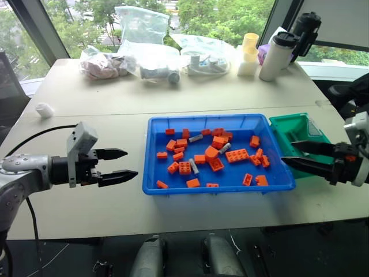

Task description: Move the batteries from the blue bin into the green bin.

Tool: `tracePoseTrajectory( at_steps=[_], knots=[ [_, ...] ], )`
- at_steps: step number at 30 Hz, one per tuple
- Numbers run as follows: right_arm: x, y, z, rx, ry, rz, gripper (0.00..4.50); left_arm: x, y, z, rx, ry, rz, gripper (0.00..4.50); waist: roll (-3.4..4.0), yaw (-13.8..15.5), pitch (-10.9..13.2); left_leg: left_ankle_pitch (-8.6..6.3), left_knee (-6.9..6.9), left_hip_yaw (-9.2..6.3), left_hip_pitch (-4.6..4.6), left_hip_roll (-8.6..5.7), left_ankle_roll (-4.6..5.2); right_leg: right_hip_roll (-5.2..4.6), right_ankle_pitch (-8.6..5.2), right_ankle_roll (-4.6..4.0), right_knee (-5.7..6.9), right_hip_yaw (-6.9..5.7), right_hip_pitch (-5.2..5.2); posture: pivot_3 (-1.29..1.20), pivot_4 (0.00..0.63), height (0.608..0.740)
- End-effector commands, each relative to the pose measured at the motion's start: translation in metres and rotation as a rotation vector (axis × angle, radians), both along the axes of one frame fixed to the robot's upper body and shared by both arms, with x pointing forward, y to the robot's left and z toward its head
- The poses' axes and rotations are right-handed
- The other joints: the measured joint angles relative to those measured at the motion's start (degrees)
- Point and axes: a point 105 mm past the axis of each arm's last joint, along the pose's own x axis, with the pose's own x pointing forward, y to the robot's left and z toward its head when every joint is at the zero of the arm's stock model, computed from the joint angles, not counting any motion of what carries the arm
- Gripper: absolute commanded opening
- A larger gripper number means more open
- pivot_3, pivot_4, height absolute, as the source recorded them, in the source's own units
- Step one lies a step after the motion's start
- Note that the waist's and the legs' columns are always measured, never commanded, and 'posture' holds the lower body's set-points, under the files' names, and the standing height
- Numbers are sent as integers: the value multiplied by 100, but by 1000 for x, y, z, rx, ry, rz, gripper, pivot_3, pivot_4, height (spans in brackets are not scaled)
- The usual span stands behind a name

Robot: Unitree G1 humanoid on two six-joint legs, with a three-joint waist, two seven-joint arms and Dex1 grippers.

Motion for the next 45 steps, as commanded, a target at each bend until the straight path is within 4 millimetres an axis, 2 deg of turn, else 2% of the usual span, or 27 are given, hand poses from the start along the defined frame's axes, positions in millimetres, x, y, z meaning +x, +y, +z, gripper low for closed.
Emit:
tracePoseTrajectory(
  at_steps=[1, 17, 25, 26, 28, 30, 34, 36, 40, 45],
  knots=[
    [1, 5, 6, -10, -45, 18, 3820, -1, 0, 9, 9, -55, -1, 4500, 0, 1, 0, 0, 0, 0, 0, 0, 0, 0, 0, 0, 0, 0, 0, 0, 150, 740],
    [7, 14, 5, -23, -58, 26, 3820, 2, -1, 9, 1, -62, 7, 4500, 0, 1, 0, 0, 0, 0, 0, 0, 0, 0, 0, 0, 0, 0, 0, 0, 150, 740],
    [12, 33, 8, 39, -13, 44, 3820, 6, -2, 8, 11, -77, -2, 4500, 0, -6, 0, 0, 0, 0, 0, 0, 0, 0, 0, 0, 1, 0, -1, 0, 150, 740],
    [10, 40, 10, 62, -1, 74, 3820, 6, -2, 8, 14, -79, -12, 4500, 0, -3, 0, 0, 0, 0, 0, 0, 0, 0, 0, 0, 1, 0, -1, 0, 150, 740],
    [4, 70, 14, 84, 22, 216, 3820, 7, -7, 39, -43, -135, -61, 4500, -3, -4, 2, 0, 0, 0, 0, 0, 0, 0, 0, 0, 1, 0, -1, 0, 150, 740],
    [3, 85, 15, 65, 37, 277, 3820, 8, -8, 55, -36, -179, -85, 4500, -14, -6, 8, 1, 9, -3, -5, 4, -1, 4, 1, -2, 5, -2, -7, 0, 150, 740],
    [11, 120, 21, 76, 41, 359, 3820, 4, 0, 49, 143, -179, -127, 4500, -10, -70, 8, 0, 2, 8, -3, 2, -1, 4, 1, -2, 3, 2, -14, 0, 150, 740],
    [15, 136, 15, 62, 63, 370, 3820, 1, 2, 45, 178, -170, -144, 4500, -11, -48, 9, 0, -3, 11, -7, 2, -1, 3, 1, -3, 3, 3, -22, 0, 150, 740],
    [23, 166, -14, 3, 166, 350, 3820, -6, 0, 27, 233, -133, -163, 4500, -12, -24, 8, 1, -3, 6, -15, 6, -1, 0, 0, -4, 3, 4, -28, 0, 150, 740],
    [26, 179, -36, -56, 229, 323, 3820, -10, 1, 19, 245, -128, -147, 4500, -13, -4, 8, 1, 9, 5, -46, -3, -3, -19, 1, -3, 2, 2, -46, 0, 150, 740]
  ],
)
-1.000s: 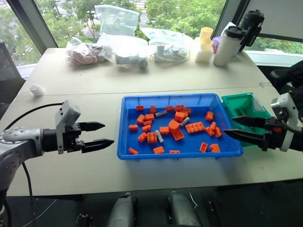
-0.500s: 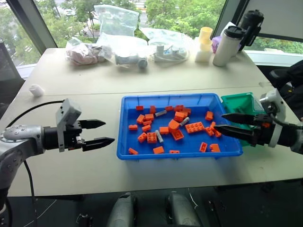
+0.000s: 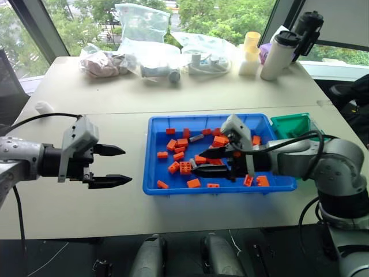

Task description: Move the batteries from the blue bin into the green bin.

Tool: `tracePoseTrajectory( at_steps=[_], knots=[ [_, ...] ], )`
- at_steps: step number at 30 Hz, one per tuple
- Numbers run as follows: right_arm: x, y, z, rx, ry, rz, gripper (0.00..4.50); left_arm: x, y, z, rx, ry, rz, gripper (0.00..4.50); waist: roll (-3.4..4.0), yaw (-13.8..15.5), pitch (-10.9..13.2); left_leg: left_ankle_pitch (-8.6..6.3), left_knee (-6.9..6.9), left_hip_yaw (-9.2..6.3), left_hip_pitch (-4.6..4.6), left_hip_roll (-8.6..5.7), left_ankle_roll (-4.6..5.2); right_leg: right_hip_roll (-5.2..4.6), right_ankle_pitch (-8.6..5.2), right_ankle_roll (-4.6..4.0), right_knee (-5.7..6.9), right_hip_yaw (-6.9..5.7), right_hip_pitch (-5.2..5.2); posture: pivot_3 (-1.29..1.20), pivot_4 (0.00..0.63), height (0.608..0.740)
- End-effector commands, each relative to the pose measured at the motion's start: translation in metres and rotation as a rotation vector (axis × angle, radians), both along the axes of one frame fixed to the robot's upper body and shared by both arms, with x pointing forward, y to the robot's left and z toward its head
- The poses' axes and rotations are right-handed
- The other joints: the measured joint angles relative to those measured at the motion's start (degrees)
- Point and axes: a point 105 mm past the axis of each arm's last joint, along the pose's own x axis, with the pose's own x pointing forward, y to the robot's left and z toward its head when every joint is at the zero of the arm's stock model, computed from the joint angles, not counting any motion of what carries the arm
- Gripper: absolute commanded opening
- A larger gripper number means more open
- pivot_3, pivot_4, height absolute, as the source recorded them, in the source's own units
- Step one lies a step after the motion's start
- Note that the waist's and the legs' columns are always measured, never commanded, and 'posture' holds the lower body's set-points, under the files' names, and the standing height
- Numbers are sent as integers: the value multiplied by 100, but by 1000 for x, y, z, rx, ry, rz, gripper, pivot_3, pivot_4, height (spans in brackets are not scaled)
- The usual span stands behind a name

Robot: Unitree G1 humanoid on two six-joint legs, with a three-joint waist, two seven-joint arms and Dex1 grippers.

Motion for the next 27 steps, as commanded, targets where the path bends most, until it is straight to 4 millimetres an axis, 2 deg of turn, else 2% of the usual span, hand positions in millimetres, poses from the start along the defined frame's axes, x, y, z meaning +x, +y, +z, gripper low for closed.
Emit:
tracePoseTrajectory(
  at_steps=[1, 17, 26, 27],
  knots=[
    [5, 2, -4, -43, -12, -33, 3820, 0, 0, 7, 25, -68, 5, 4500, -1, -8, -1, 0, 4, 0, -7, -1, 0, -2, 0, 0, 0, 0, -4, 0, 150, 740],
    [34, -1, -38, -185, 19, -150, 3820, 0, -13, 16, -18, -121, 3, 4500, -3, -35, -3, 6, 6, -2, -48, 0, -8, 13, 2, 2, 34, -1, -67, 0, 150, 740],
    [45, 10, -54, -222, 13, -156, 3820, 3, -19, 19, -63, -134, 9, 4500, -6, -40, -5, 7, 6, 0, -47, 0, -9, 17, 3, 3, 42, -4, -70, 0, 150, 740],
    [46, 11, -55, -232, 6, -158, 3580, 4, -20, 19, -65, -135, 11, 4500, -7, -40, -5, 7, 7, 0, -47, 0, -10, 17, 3, 3, 42, -4, -70, 0, 150, 740]
  ],
)
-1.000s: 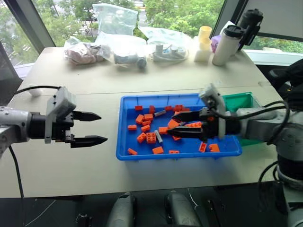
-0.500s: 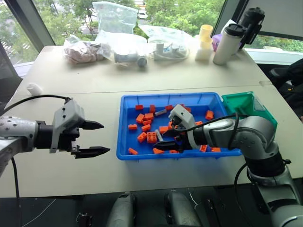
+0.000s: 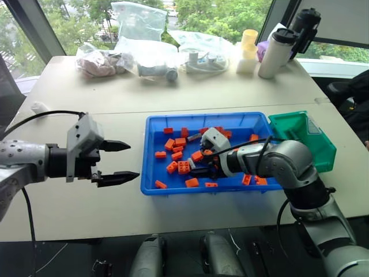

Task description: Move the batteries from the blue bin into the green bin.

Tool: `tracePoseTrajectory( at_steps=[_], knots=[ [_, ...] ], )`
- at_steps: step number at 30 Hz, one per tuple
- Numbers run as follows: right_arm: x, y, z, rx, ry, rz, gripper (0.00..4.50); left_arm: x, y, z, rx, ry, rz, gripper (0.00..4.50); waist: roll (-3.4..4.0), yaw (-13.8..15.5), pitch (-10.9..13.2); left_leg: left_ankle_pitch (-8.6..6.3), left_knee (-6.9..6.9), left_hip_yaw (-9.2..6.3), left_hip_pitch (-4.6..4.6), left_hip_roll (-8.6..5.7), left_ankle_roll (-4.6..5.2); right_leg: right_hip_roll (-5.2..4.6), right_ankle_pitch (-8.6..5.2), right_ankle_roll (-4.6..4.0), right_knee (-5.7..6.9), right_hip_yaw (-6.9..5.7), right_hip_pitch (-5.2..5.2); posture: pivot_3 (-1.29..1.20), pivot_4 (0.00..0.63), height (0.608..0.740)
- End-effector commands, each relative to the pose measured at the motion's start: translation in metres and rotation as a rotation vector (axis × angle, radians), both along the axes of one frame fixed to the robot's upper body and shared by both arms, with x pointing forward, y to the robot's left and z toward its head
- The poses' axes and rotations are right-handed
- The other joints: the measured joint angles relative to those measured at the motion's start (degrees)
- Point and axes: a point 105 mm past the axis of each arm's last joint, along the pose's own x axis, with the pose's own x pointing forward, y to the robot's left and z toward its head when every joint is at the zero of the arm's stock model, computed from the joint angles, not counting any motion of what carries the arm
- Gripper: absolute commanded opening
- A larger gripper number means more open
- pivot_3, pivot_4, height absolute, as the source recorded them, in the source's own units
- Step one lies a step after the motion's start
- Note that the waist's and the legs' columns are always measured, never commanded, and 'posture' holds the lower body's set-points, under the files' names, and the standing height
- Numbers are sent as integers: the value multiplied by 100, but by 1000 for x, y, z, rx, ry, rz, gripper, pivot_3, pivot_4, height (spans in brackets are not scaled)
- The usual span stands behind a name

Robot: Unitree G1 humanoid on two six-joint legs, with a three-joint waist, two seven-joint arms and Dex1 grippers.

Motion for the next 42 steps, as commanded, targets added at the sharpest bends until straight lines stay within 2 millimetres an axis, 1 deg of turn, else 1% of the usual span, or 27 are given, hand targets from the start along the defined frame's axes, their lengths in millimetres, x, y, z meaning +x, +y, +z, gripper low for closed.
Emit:
tracePoseTrajectory(
  at_steps=[1, 2, 3, 4, 7, 8, 12, 13, 14, 16, 17, 18, 20, 21, 22, 23, 24, 26, 27, 28, 29, 31, 33, 35, 37, 39, 42],
  knots=[
    [3, 3, -5, -35, -17, 2, 3287, -1, -5, 6, 0, -33, -12, 4500, -1, 0, -1, 0, 1, 0, 0, 0, -1, 0, 0, 0, 1, 0, 0, 0, 150, 740],
    [3, 3, -7, -52, -26, 9, 2987, 0, -5, 6, -1, -34, -10, 4500, -1, 0, -1, 1, 1, 0, 0, 0, -1, 0, 0, 0, 2, 0, 0, 0, 150, 740],
    [2, 1, -11, -89, -49, 24, 2449, 0, -5, 6, -5, -35, -7, 4500, -1, 0, -1, 1, 1, 0, 0, -1, -2, 0, 0, 0, 3, 0, 0, 0, 150, 740],
    [2, -1, -15, -135, -84, 37, 2037, 0, -5, 7, -9, -37, -5, 4500, -1, 0, -1, 1, 1, 0, 0, -1, -2, 0, 0, 0, 3, 0, 0, 0, 150, 740],
    [4, -6, -20, -230, -192, 93, 373, 1, -5, 7, -11, -42, 0, 4500, -4, 5, -5, 2, 2, 0, 1, -2, -2, -1, 0, 0, 3, 0, 0, 0, 150, 740],
    [4, -7, -18, -228, -205, 102, 3, 2, -5, 8, -14, -45, 1, 4500, -7, 5, -7, 2, 2, 0, 1, -2, -3, 0, 0, 0, 3, -1, 0, 0, 150, 740],
    [3, -5, -10, -187, -226, 111, 43, 4, -6, 8, -22, -51, 0, 4500, -10, 8, -9, 3, 4, 0, 2, -3, -6, 3, 0, 0, 6, -1, 1, 0, 150, 740],
    [4, -6, -6, -177, -237, 105, 43, 5, -7, 9, -23, -52, -2, 4500, -10, 9, -9, 3, 4, 0, 2, -3, -6, 3, 0, 0, 7, -1, 1, 0, 150, 740],
    [5, -4, 2, -140, -262, 101, 43, 6, -8, 9, -26, -56, -6, 4500, -10, 14, -9, 4, 4, 0, 2, -3, -6, 3, 0, 0, 8, -1, 1, 0, 150, 740],
    [8, -5, 20, -71, -281, 79, 43, 7, -11, 10, -34, -59, -19, 4500, -10, 19, -9, 4, 5, 0, 1, -4, -6, 4, 0, 0, 9, -1, 0, 0, 150, 740],
    [9, -4, 32, -23, -309, 77, 43, 7, -12, 12, -42, -59, -29, 4500, -10, 18, -9, 4, 5, 0, 0, -4, -7, 3, 0, 0, 9, -1, -1, 0, 150, 740],
    [10, -6, 47, 40, -311, 51, 43, 7, -14, 13, -48, -60, -41, 4500, -10, 18, -8, 4, 5, 0, 0, -5, -8, 3, 0, 0, 10, -1, -1, 0, 150, 740],
    [19, -18, 83, 139, -365, -27, 43, 9, -16, 17, -63, -62, -66, 4500, -9, 19, -8, 5, 5, 0, 0, -6, -8, 4, 0, 0, 16, -1, -3, 0, 150, 740],
    [21, -26, 99, 184, -377, -63, 43, 10, -17, 19, -73, -62, -74, 4500, -9, 19, -8, 5, 5, 0, 0, -6, -9, 4, 0, 0, 19, 0, -5, 0, 150, 740],
    [23, -38, 116, 225, -397, -104, 43, 12, -19, 20, -84, -62, -83, 4500, -9, 21, -8, 5, 5, 0, 0, -6, -9, 4, 0, 0, 21, 0, -5, 0, 150, 740],
    [29, -60, 132, 243, -444, -185, 43, 19, -20, 19, -89, -72, -81, 4500, -9, 30, -8, 6, 5, 0, 0, -6, -11, 4, 0, 0, 23, -1, -7, 0, 150, 740],
    [35, -87, 146, 249, -489, -293, 43, 27, -21, 17, -105, -79, -66, 4500, -9, 74, -8, 6, 5, 0, 0, -7, -11, 4, 0, 0, 23, -1, -6, 0, 150, 740],
    [39, -121, 159, 240, -544, -428, 43, 38, -24, 15, -129, -92, -52, 4500, -13, 139, -11, 7, 5, -7, 0, -19, -10, -3, 0, 0, 22, -7, -1, 0, 150, 740],
    [40, -135, 161, 226, -561, -476, 43, 42, -27, 15, -148, -99, -52, 4500, -14, 148, -12, 7, 5, -5, 0, -18, -10, -3, 0, 0, 17, -6, 0, 0, 150, 740],
    [41, -154, 159, 178, -580, -530, 43, 47, -33, 15, -171, -111, -59, 4500, -15, 155, -12, 6, 5, -1, 0, -19, -10, -4, 0, 0, 14, -6, 1, 0, 150, 740],
    [40, -166, 157, 142, -594, -564, 43, 50, -37, 15, -186, -119, -64, 4500, -16, 156, -12, 6, 4, 2, -1, -20, -10, -4, 0, 0, 10, -4, 1, 0, 150, 740],
    [36, -202, 142, -10, -608, -631, 43, 55, -57, 8, -211, -119, -102, 4500, -16, 171, -12, 7, 5, 4, -4, -20, -10, -4, 0, 1, 8, -2, 0, 0, 150, 740],
    [32, -227, 123, -120, -585, -675, 43, 58, -73, 1, -228, -113, -126, 4500, -15, 175, -12, 7, 5, 6, -5, -22, -9, -4, 1, 2, 9, 2, 0, 0, 150, 740],
    [31, -239, 112, -151, -564, -708, 43, 59, -78, -1, -232, -116, -130, 4500, -15, 118, -12, 7, 6, 13, -4, -21, -9, -4, 1, 2, 10, 6, 0, 0, 150, 740],
    [30, -247, 104, -153, -538, -741, 43, 58, -80, -2, -224, -116, -137, 4500, -14, 0, -12, 8, 6, 29, 2, -15, -9, 0, 2, 5, 27, 22, -9, 0, 150, 740],
    [29, -254, 97, -178, -519, -762, 43, 56, -80, -3, -221, -115, -140, 4500, -13, -50, -12, 8, 6, 45, 15, -1, -9, 12, 2, 5, 37, 38, -12, 0, 150, 740],
    [29, -259, 93, -200, -511, -776, 43, 56, -80, -3, -219, -115, -139, 4500, -11, -80, -13, 8, 5, 45, 19, 4, -9, 21, 2, 4, 44, 39, -12, 0, 150, 740]
  ],
)
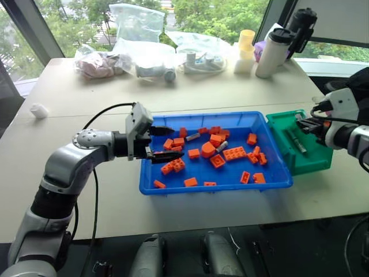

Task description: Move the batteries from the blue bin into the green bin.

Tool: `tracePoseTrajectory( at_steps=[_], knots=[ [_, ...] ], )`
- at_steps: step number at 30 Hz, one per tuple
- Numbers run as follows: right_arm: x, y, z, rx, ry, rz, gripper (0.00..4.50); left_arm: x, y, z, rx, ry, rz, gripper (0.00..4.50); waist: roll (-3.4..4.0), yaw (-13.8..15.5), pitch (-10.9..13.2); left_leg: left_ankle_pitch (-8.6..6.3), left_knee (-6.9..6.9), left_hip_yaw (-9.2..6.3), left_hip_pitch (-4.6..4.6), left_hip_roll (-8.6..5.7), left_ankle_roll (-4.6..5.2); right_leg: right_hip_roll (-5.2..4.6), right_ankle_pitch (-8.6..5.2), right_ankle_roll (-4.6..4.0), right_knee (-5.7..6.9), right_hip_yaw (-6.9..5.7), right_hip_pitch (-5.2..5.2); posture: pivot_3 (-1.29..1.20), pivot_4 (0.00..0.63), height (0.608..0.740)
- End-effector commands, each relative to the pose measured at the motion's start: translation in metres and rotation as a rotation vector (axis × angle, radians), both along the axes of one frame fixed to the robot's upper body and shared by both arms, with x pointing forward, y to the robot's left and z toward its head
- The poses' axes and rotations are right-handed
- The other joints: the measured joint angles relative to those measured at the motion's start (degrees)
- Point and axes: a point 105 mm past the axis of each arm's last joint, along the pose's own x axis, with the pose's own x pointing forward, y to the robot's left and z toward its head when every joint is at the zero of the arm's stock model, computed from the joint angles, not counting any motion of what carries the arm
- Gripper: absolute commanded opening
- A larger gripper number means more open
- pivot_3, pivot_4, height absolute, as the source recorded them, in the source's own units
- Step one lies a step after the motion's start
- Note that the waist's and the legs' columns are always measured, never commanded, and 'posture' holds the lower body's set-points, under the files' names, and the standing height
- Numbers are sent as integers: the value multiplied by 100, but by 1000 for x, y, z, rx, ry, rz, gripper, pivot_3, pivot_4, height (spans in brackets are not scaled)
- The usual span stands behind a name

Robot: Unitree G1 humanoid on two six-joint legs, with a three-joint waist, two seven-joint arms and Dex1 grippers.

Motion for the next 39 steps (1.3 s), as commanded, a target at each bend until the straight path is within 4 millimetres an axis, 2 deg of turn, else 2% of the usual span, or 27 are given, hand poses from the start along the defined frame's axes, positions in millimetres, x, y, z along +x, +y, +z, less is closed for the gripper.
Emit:
tracePoseTrajectory(
  at_steps=[1, 4, 5, 10, 13, 17, 20, 22, 27, 30, 35, 39],
  knots=[
    [-1, -7, 13, -40, -44, -23, 43, -3, 4, 11, 3, -53, -2, 4500, 0, -11, 0, 0, 0, 1, 0, 0, 0, 0, 0, 0, 0, 0, 0, 0, 150, 740],
    [-2, -10, 4, -49, -13, -38, 43, -4, 14, 14, 16, -55, 27, 4500, 0, -21, 0, 0, 0, 4, -2, -1, 0, -3, 0, 0, -4, 2, 0, 0, 150, 740],
    [-2, -10, 3, -49, -10, -39, 1061, -4, 16, 15, 20, -56, 33, 4500, 0, -17, 0, 0, 0, 4, -2, -1, 0, -3, 0, 0, -5, 2, 0, 0, 150, 740],
    [2, -13, 10, -64, -31, -54, 3365, -4, 22, 18, 30, -61, 41, 4500, 0, 13, 0, 0, 2, 6, -3, -5, 0, -7, 0, 0, -5, 2, 0, 0, 150, 740],
    [7, -8, 27, -97, -88, -42, 3365, 0, 27, 22, 34, -80, 69, 4500, 0, 33, 0, 0, 2, 8, -3, -6, 0, -7, 0, 0, -5, 2, 0, 0, 150, 740],
    [19, 51, 67, 36, -216, 192, 3365, 6, 41, 30, 29, -93, 127, 4500, 1, -33, 0, 0, 2, 12, -1, -3, 0, -4, 0, 0, -2, 6, -4, 0, 150, 740],
    [24, 105, 74, 151, -235, 416, 3365, 6, 53, 33, 44, -94, 154, 4500, 1, -62, 0, 0, -1, 8, -1, 6, 0, 2, 0, 0, -3, 5, -5, 0, 150, 740],
    [26, 130, 68, 167, -224, 526, 3365, 5, 60, 35, 58, -94, 165, 4500, 0, -57, 0, 0, -2, 6, -1, 7, 0, 2, 0, 0, -3, 3, -5, 0, 150, 740],
    [32, 178, 32, 61, -150, 801, 3365, 1, 79, 37, 145, -79, 197, 4500, 0, -18, 0, 0, 2, 8, -10, -7, 0, -12, 0, 0, -7, 2, -9, 0, 150, 740],
    [35, 186, 26, 33, -140, 850, 3365, -1, 85, 34, 179, -76, 214, 4500, 0, -9, 0, 0, 4, 13, -12, -14, 0, -22, 0, 1, -9, 1, -9, 0, 150, 740],
    [38, 217, -3, -52, -51, 1040, 3365, -24, 91, 25, 197, -6, 195, 4500, -2, -72, 0, 0, 3, 20, -11, -2, 0, -18, 1, 1, -4, 1, -17, 0, 150, 740],
    [52, 226, -12, -58, -28, 1042, 3365, -24, 95, 25, 205, -15, 229, 4500, -2, -60, 1, 0, 3, 19, -10, 6, -2, -15, 1, 1, 6, 0, -23, 0, 150, 740]
  ],
)
